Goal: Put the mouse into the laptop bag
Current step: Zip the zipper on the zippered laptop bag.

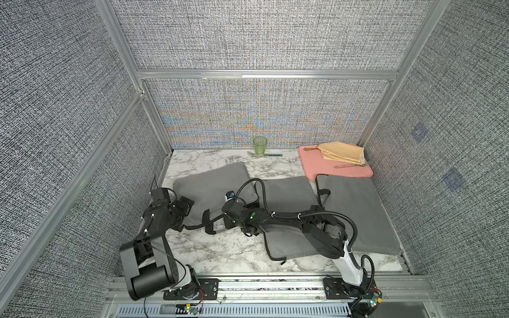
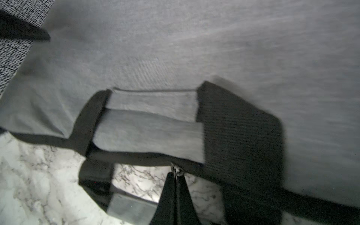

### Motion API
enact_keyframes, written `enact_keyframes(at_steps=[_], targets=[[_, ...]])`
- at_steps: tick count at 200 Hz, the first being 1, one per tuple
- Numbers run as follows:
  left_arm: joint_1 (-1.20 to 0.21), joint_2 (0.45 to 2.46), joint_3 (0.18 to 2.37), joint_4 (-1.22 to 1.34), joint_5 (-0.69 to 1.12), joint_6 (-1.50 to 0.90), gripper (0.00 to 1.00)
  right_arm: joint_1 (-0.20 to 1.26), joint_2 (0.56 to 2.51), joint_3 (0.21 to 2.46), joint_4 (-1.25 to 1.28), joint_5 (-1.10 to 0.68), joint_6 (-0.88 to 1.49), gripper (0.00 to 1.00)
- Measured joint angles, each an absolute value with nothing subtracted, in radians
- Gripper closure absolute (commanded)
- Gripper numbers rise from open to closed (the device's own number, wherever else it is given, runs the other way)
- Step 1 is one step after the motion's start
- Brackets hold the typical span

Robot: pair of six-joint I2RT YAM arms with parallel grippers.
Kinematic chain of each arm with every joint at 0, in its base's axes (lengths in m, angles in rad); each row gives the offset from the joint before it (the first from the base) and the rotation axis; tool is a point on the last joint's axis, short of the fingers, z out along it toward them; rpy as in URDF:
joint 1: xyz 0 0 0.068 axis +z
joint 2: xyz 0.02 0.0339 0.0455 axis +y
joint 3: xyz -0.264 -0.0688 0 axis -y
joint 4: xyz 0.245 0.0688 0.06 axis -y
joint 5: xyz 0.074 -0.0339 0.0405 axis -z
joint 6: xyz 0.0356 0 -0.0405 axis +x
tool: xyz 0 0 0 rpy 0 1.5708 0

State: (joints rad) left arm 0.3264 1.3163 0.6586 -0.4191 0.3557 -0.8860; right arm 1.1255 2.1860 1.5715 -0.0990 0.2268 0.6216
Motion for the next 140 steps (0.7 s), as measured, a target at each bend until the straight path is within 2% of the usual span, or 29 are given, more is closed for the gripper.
enact_keyframes(at_steps=[18, 44, 48, 54, 57, 68, 71, 74, 103, 140], targets=[[0.301, 1.215, 0.574, -0.423, 0.356, -0.915, 0.01, 1.133, 2.217, 1.634, -0.139, 0.224, 0.621, 1.0], [0.281, 1.11, 0.567, -0.472, 0.346, -0.929, 0.0, 1.136, 2.229, 1.663, -0.16, 0.223, 0.618, 1.0], [0.28, 1.098, 0.57, -0.477, 0.337, -0.932, 0.03, 1.136, 2.227, 1.662, -0.16, 0.222, 0.617, 1.0], [0.278, 1.086, 0.57, -0.477, 0.324, -0.936, 0.14, 1.137, 2.222, 1.658, -0.158, 0.22, 0.617, 1.0], [0.278, 1.081, 0.569, -0.476, 0.317, -0.936, 0.23, 1.137, 2.219, 1.654, -0.156, 0.22, 0.617, 1.0], [0.278, 1.076, 0.548, -0.45, 0.301, -0.94, 0.72, 1.138, 2.202, 1.633, -0.146, 0.22, 0.614, 1.0], [0.279, 1.08, 0.543, -0.445, 0.296, -0.939, 0.93, 1.138, 2.198, 1.626, -0.144, 0.22, 0.614, 1.0], [0.28, 1.087, 0.54, -0.443, 0.292, -0.94, 0.99, 1.138, 2.193, 1.617, -0.139, 0.22, 0.614, 1.0], [0.284, 1.218, 0.588, -0.448, 0.26, -0.945, 1.0, 1.136, 2.146, 1.534, -0.108, 0.244, 0.614, 1.0], [0.311, 1.48, 0.891, -0.594, 0.274, -0.917, 1.0, 1.135, 2.094, 1.446, -0.002, 0.237, 0.614, 1.0]])
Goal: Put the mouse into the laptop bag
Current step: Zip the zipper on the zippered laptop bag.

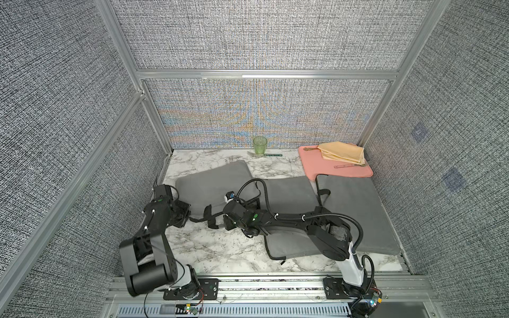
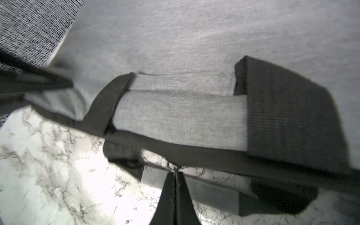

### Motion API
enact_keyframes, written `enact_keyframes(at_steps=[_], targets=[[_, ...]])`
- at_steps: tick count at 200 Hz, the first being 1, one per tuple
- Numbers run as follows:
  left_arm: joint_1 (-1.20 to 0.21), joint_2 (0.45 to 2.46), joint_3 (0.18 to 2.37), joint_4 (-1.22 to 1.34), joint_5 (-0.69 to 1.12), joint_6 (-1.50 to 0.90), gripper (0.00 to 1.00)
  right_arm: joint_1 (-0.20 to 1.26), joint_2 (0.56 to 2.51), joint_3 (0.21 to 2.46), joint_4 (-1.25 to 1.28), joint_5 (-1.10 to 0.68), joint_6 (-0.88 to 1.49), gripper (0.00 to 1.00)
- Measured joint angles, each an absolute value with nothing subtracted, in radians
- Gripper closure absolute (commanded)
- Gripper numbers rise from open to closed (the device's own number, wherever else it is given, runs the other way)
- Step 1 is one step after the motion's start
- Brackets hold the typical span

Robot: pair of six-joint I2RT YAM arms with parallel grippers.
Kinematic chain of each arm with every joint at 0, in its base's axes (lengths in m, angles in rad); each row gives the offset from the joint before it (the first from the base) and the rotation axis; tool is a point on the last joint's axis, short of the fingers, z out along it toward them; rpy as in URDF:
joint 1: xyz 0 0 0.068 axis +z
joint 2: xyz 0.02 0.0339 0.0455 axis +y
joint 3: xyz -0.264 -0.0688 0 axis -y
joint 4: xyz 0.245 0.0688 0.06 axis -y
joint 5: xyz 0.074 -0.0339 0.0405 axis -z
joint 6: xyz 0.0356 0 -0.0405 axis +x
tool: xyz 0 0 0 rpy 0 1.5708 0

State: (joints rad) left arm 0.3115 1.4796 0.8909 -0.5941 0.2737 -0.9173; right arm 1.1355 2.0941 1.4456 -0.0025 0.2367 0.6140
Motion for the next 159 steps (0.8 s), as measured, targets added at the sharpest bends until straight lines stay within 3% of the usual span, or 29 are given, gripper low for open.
enact_keyframes(at_steps=[38, 60, 70, 81, 119, 159], targets=[[0.311, 1.776, 1.221, -0.78, 0.308, -0.894, 0.98, 1.136, 2.074, 1.399, 0.083, 0.229, 0.616, 1.0], [0.311, 1.868, 1.388, -0.836, 0.282, -0.887, 0.45, 1.138, 2.091, 1.416, 0.089, 0.217, 0.619, 1.0], [0.312, 1.874, 1.421, -0.802, 0.233, -0.891, 0.16, 1.139, 2.097, 1.42, 0.073, 0.211, 0.62, 1.0], [0.313, 1.865, 1.435, -0.773, 0.201, -0.891, 0.0, 1.14, 2.107, 1.43, 0.05, 0.204, 0.622, 1.0], [0.285, 1.724, 1.319, -0.731, 0.193, -0.888, 0.01, 1.14, 2.188, 1.557, -0.017, 0.174, 0.621, 1.0], [0.287, 1.481, 1.028, -0.72, 0.197, -0.904, 0.01, 1.118, 2.271, 1.723, -0.073, 0.128, 0.614, 1.0]])
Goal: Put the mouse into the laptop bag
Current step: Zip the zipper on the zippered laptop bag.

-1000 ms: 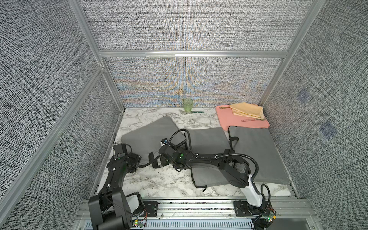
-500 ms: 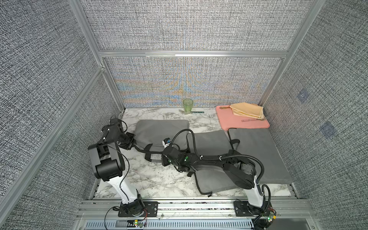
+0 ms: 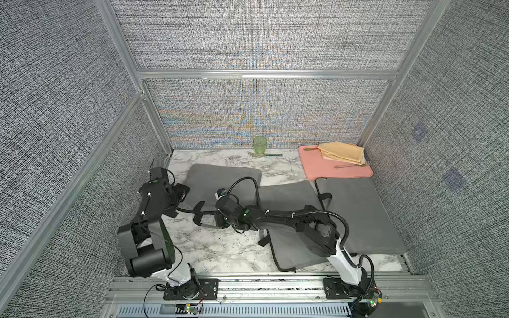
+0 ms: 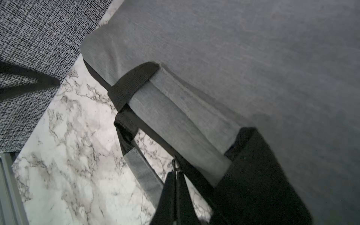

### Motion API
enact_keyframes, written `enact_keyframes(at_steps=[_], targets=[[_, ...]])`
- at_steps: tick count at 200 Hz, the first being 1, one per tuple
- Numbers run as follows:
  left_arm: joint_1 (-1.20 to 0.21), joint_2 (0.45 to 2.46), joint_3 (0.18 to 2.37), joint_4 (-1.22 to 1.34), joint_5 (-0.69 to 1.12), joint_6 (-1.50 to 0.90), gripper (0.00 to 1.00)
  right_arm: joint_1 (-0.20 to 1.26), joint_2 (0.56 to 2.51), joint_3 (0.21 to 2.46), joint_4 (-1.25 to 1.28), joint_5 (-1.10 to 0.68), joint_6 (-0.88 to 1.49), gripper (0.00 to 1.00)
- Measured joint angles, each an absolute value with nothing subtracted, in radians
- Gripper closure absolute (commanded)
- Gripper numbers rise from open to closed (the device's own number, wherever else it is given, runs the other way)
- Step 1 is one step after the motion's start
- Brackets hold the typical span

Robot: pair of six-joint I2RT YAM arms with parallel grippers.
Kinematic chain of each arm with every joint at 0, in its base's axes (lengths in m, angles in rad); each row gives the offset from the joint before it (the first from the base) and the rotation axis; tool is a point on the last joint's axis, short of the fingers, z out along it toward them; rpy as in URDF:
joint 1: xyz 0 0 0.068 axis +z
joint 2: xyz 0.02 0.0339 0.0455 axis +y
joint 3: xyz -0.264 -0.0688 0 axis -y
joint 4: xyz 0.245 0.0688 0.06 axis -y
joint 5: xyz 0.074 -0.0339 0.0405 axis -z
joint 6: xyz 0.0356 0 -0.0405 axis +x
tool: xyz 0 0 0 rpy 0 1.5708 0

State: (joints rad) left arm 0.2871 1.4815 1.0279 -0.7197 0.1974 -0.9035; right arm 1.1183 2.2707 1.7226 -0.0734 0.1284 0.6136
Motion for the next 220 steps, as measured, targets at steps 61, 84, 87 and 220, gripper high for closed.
enact_keyframes(at_steps=[61, 84, 87, 220], targets=[[0.232, 1.105, 0.627, -0.604, 0.352, -1.009, 0.01, 1.139, 2.277, 1.772, -0.104, 0.119, 0.603, 1.0], [0.167, 1.083, 0.561, -0.505, 0.392, -1.055, 0.01, 1.163, 2.239, 1.734, -0.098, 0.123, 0.602, 1.0], [0.161, 1.089, 0.556, -0.491, 0.397, -1.06, 0.03, 1.166, 2.234, 1.728, -0.097, 0.122, 0.602, 1.0], [0.14, 1.47, 0.899, -0.493, 0.297, -0.968, 1.0, 1.178, 1.964, 1.257, 0.088, 0.144, 0.651, 1.0]])
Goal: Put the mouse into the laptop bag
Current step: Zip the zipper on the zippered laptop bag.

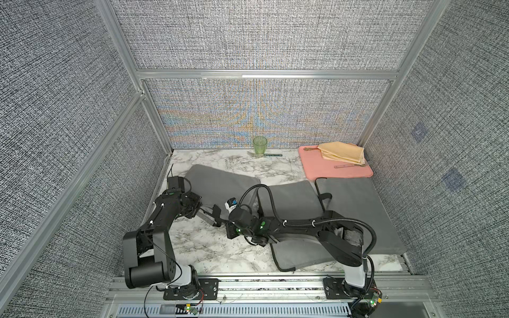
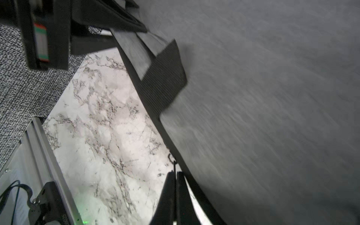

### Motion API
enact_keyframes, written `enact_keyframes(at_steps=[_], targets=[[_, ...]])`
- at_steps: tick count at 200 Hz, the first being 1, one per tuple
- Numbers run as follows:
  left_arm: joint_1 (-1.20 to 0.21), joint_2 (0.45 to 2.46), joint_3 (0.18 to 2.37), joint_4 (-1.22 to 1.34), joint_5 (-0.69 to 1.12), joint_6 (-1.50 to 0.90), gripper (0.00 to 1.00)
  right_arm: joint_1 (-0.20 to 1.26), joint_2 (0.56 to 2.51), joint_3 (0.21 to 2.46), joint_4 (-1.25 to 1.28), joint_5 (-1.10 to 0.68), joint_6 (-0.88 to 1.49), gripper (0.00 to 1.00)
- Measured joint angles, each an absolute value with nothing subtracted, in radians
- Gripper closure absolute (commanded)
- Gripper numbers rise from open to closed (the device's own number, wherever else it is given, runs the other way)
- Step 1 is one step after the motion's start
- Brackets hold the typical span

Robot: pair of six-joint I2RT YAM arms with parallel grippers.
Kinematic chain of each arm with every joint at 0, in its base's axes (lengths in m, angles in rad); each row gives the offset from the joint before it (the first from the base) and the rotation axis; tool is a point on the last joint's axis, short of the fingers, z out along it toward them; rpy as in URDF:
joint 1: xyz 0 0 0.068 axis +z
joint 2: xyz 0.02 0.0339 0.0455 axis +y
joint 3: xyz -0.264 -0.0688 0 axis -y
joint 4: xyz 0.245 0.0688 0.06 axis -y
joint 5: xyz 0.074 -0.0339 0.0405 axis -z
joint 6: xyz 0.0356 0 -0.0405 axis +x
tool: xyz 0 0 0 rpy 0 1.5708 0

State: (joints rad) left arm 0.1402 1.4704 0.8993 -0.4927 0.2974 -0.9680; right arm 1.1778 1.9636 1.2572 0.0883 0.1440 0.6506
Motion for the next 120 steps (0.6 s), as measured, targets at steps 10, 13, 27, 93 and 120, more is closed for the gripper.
enact_keyframes(at_steps=[10, 13, 27, 93, 120], targets=[[0.148, 1.497, 0.935, -0.508, 0.295, -0.956, 1.0, 1.176, 1.946, 1.222, 0.093, 0.152, 0.658, 1.0], [0.15, 1.505, 0.946, -0.511, 0.295, -0.949, 1.0, 1.175, 1.941, 1.212, 0.094, 0.153, 0.659, 1.0], [0.165, 1.542, 0.99, -0.528, 0.298, -0.94, 1.0, 1.171, 1.918, 1.173, 0.099, 0.159, 0.662, 1.0], [0.164, 1.757, 1.238, -0.58, 0.298, -0.891, 0.0, 1.209, 1.976, 1.27, 0.105, 0.15, 0.628, 1.0], [0.124, 1.673, 1.164, -0.561, 0.296, -0.889, 0.0, 1.217, 2.028, 1.368, 0.046, 0.12, 0.612, 1.0]])
